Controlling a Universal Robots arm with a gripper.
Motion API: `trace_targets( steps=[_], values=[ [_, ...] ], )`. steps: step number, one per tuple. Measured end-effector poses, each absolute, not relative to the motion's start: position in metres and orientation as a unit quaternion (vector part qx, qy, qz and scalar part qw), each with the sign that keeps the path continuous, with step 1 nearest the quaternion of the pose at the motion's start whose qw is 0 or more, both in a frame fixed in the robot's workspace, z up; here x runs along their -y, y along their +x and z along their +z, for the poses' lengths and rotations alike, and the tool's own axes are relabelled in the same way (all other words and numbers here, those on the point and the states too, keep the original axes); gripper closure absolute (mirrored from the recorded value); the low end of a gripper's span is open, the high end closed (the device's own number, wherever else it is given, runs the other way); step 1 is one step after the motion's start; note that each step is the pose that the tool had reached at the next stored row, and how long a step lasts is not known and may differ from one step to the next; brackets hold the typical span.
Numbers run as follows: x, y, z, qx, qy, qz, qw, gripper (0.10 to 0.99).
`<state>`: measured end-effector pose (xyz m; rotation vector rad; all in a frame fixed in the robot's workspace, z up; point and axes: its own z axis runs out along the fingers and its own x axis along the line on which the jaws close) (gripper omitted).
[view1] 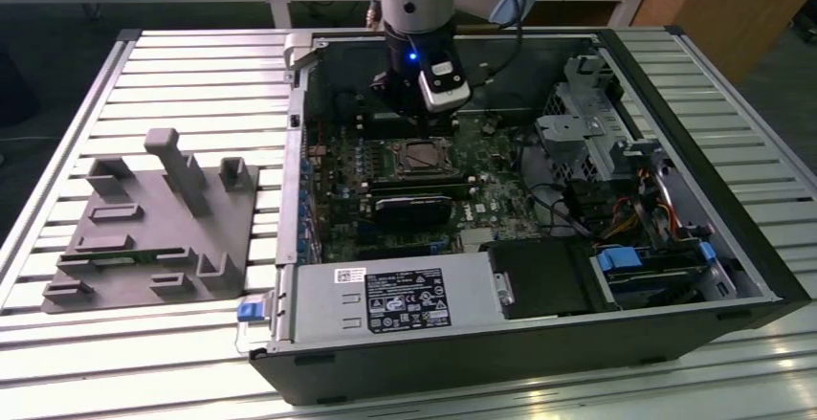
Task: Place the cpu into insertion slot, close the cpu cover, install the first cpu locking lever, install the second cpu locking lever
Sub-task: 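Install the second cpu locking lever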
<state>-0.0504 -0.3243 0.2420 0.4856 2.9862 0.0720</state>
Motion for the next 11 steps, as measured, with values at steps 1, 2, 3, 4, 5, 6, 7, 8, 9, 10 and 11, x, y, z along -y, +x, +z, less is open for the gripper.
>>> trace_targets(
  steps=[1, 2, 3, 4, 5, 6, 7, 8, 9, 10, 11],
  values=[
    [0.325, -0.05, 0.242, -0.985, 0.16, 0.024, 0.058, 0.98],
    [0.326, -0.05, 0.242, -0.985, 0.16, 0.024, 0.058, 0.98],
    [0.327, -0.05, 0.242, -0.985, 0.16, 0.024, 0.058, 0.98],
    [0.328, -0.05, 0.242, -0.985, 0.16, 0.024, 0.058, 0.98],
    [0.329, -0.049, 0.242, -0.985, 0.16, 0.024, 0.058, 0.98],
    [0.331, -0.049, 0.242, -0.985, 0.16, 0.024, 0.058, 0.98],
    [0.332, -0.049, 0.242, -0.985, 0.16, 0.024, 0.058, 0.98],
    [0.334, -0.049, 0.242, -0.985, 0.16, 0.024, 0.058, 0.98],
    [0.336, -0.049, 0.242, -0.985, 0.16, 0.024, 0.058, 0.98],
    [0.338, -0.048, 0.242, -0.985, 0.16, 0.024, 0.057, 0.98],
    [0.34, -0.048, 0.242, -0.985, 0.16, 0.024, 0.057, 0.98]
  ],
)
